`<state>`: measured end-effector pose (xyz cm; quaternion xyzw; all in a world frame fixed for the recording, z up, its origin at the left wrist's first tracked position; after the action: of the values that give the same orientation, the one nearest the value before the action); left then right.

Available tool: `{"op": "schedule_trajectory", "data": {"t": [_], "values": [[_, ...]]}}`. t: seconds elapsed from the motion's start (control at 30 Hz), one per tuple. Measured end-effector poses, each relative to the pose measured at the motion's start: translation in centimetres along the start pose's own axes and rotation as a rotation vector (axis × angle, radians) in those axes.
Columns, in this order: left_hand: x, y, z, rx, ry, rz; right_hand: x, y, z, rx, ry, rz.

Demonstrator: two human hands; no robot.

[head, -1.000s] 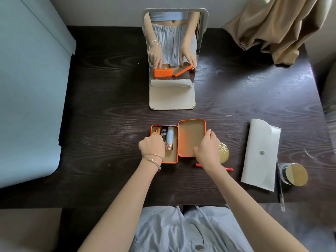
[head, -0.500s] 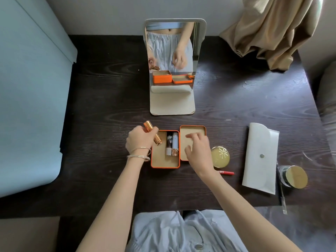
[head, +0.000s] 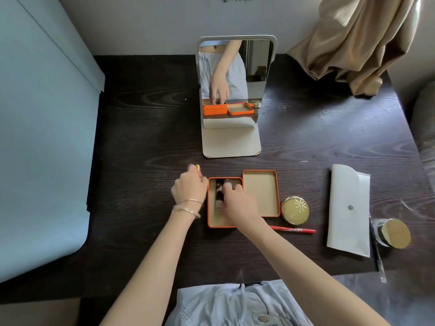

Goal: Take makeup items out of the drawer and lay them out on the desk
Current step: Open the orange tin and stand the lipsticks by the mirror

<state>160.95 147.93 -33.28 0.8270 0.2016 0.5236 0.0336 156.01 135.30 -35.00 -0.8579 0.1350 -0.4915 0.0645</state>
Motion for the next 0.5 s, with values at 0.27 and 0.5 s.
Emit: {"op": "schedule_trajectory", "data": {"t": [0.27, 0.5], "values": [[-4.3, 3.0, -3.3, -0.229, -0.157, 0.374, -0.9, -0.8, 0.4, 0.017, -0.025, -0.128], [-2.0, 4.2, -2.9, -0.306, -0.077, 0.341, 0.9, 1.5, 0.6, -0.03, -0.05, 0.183]]}}
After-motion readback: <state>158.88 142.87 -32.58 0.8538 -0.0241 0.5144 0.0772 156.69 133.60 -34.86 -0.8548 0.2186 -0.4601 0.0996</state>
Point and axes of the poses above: each hand's wrist, its own z-axis towards the middle knuckle, its own x-axis out of the back of the hand, y = z × x, the point moved 9 cm from there along z, towards the middle knuckle, and after that the axes turned 2 degrees about z, right-handed, at the moved point
